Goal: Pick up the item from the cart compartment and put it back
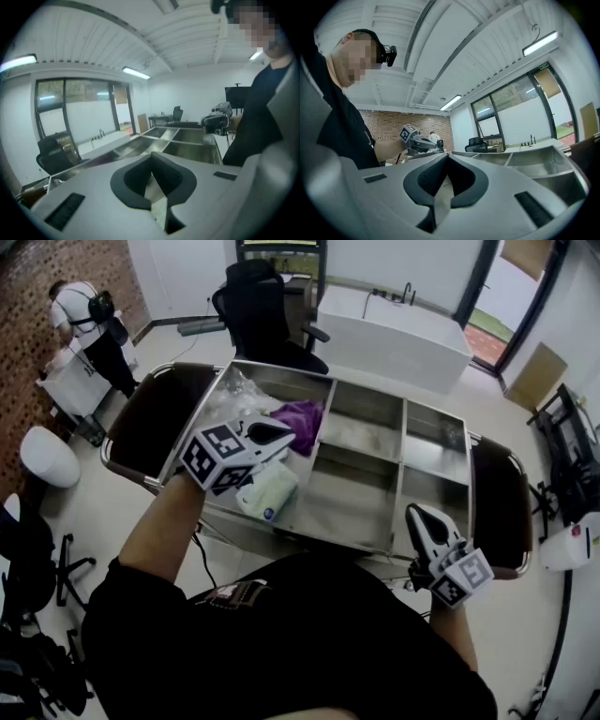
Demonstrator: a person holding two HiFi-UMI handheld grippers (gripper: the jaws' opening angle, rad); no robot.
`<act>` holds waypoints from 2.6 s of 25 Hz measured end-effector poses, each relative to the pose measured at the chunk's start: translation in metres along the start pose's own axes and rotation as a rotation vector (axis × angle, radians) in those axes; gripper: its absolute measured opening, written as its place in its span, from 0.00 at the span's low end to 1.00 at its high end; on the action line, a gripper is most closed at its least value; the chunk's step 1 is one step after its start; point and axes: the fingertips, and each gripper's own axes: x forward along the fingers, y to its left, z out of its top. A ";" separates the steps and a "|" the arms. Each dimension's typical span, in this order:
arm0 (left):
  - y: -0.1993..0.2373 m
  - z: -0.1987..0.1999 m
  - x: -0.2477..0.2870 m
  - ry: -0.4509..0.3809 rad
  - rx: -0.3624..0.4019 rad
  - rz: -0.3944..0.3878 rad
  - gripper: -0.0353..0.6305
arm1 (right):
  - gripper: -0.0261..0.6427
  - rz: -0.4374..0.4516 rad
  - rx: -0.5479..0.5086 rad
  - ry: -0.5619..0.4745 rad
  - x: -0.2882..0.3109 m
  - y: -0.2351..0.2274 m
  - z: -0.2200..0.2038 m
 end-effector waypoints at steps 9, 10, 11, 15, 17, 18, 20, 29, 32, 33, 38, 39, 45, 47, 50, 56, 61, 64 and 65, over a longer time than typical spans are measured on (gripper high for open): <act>0.044 -0.130 0.060 0.602 -0.102 -0.127 0.33 | 0.04 -0.042 0.019 -0.007 -0.017 -0.001 0.000; 0.045 -0.137 0.064 0.629 -0.113 -0.131 0.33 | 0.04 -0.047 0.019 -0.010 -0.019 -0.002 0.000; 0.046 -0.143 0.068 0.654 -0.124 -0.134 0.33 | 0.04 -0.051 0.019 -0.011 -0.021 -0.002 0.001; 0.046 -0.166 0.076 0.739 -0.142 -0.131 0.33 | 0.04 -0.060 0.019 -0.012 -0.026 -0.002 0.000; 0.045 -0.173 0.079 0.751 -0.162 -0.129 0.33 | 0.04 -0.064 0.017 -0.013 -0.028 -0.003 0.000; 0.045 -0.175 0.081 0.753 -0.173 -0.127 0.33 | 0.04 -0.065 0.015 -0.013 -0.029 -0.004 -0.001; 0.045 -0.178 0.083 0.749 -0.186 -0.123 0.32 | 0.04 -0.067 0.012 -0.013 -0.030 -0.005 -0.001; 0.056 -0.173 0.084 0.645 -0.053 -0.019 0.09 | 0.04 -0.041 0.003 -0.024 -0.025 0.000 -0.002; 0.080 -0.128 0.063 0.460 -0.089 0.103 0.08 | 0.04 -0.033 -0.005 -0.026 -0.023 0.001 0.002; 0.083 -0.099 0.050 0.349 -0.108 0.130 0.08 | 0.04 -0.033 -0.007 -0.027 -0.023 0.000 0.003; -0.012 0.040 -0.013 -0.323 -0.190 -0.078 0.08 | 0.04 -0.038 -0.001 -0.023 -0.018 -0.002 0.000; -0.037 0.049 -0.018 -0.403 -0.194 -0.123 0.08 | 0.04 -0.037 0.004 -0.011 -0.016 -0.002 -0.002; -0.117 0.054 0.001 -0.572 -0.328 -0.240 0.08 | 0.04 -0.011 -0.004 0.013 -0.009 0.003 -0.002; -0.121 0.049 0.006 -0.585 -0.384 -0.252 0.08 | 0.04 -0.009 -0.012 0.010 -0.008 0.003 -0.002; -0.125 0.045 0.003 -0.604 -0.395 -0.248 0.07 | 0.04 -0.008 -0.013 0.014 -0.008 0.003 -0.005; -0.128 0.045 0.000 -0.607 -0.372 -0.261 0.06 | 0.04 -0.024 0.001 0.028 -0.012 -0.001 -0.007; -0.128 0.049 -0.001 -0.598 -0.392 -0.278 0.06 | 0.04 -0.017 -0.009 0.000 -0.011 0.000 -0.002; -0.129 0.051 -0.002 -0.594 -0.389 -0.279 0.06 | 0.04 -0.018 -0.004 0.001 -0.013 -0.001 -0.004; -0.129 0.051 -0.003 -0.594 -0.387 -0.278 0.06 | 0.04 -0.020 -0.001 0.003 -0.013 -0.001 -0.005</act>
